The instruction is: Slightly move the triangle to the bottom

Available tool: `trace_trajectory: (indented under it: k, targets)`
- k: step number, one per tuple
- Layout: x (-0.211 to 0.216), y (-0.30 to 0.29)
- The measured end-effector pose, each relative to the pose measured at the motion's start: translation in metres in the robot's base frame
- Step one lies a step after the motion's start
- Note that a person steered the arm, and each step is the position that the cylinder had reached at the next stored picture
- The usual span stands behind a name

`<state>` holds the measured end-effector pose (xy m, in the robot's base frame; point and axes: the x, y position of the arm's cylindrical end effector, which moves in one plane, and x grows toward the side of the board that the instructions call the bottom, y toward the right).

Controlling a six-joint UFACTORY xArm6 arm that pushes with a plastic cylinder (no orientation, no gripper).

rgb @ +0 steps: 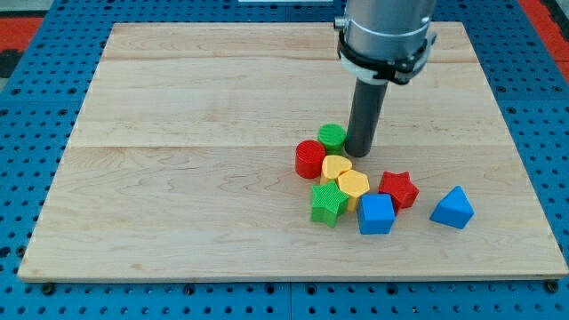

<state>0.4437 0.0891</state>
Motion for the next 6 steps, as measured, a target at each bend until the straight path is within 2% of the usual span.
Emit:
trace_trajectory:
  k: [1, 2, 3, 4, 5, 6]
  targets:
    - [-0.003, 0.022]
    - [0.036, 0.098]
    - [0.075, 0.098]
    - [0.075, 0.081]
    - [0.093, 0.099]
    - [0.093, 0.104]
